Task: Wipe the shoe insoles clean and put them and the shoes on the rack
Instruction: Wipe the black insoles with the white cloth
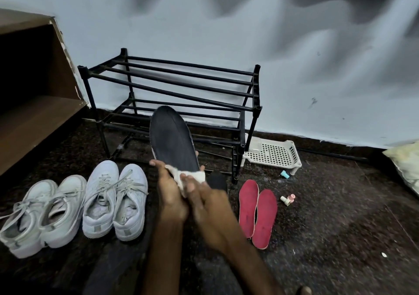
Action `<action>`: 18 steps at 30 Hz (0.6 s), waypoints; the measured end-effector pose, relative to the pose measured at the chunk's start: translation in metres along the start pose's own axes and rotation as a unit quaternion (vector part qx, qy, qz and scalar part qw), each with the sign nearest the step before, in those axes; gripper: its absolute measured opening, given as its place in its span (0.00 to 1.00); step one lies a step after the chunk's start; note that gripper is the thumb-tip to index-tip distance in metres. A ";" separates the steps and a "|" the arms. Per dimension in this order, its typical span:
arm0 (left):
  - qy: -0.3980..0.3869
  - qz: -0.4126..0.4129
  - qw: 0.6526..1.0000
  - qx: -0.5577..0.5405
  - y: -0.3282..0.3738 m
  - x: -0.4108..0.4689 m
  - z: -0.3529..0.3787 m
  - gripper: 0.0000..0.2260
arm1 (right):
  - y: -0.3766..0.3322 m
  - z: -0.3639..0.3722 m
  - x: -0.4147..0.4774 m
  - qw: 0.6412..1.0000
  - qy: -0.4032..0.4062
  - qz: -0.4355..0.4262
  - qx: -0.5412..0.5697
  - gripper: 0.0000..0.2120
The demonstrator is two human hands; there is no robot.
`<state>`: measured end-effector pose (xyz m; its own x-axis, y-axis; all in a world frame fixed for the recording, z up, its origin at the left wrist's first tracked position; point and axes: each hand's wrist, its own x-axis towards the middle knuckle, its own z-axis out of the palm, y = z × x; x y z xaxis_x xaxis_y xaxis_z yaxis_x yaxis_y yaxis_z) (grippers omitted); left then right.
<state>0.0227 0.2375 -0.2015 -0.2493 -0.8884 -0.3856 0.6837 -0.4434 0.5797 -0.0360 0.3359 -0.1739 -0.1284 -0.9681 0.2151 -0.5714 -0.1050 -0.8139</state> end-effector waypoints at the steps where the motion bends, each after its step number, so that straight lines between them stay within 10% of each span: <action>1: -0.019 0.000 1.000 -0.005 -0.002 -0.004 0.004 0.36 | 0.004 -0.004 0.010 0.999 0.045 -0.018 -0.007 0.15; 8: -0.106 0.008 0.994 -0.015 -0.002 -0.018 0.015 0.34 | 0.020 -0.012 0.075 0.974 0.146 -0.106 -0.136 0.04; 18: -0.130 0.020 0.982 -0.135 0.011 -0.002 -0.009 0.37 | 0.038 0.015 -0.027 0.986 0.161 -0.040 -0.028 0.08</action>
<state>0.0368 0.2355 -0.2004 -0.3610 -0.9207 -0.1485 0.8452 -0.3903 0.3651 -0.0420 0.3542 -0.2186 -0.3273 -0.8336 0.4450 -0.6330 -0.1563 -0.7582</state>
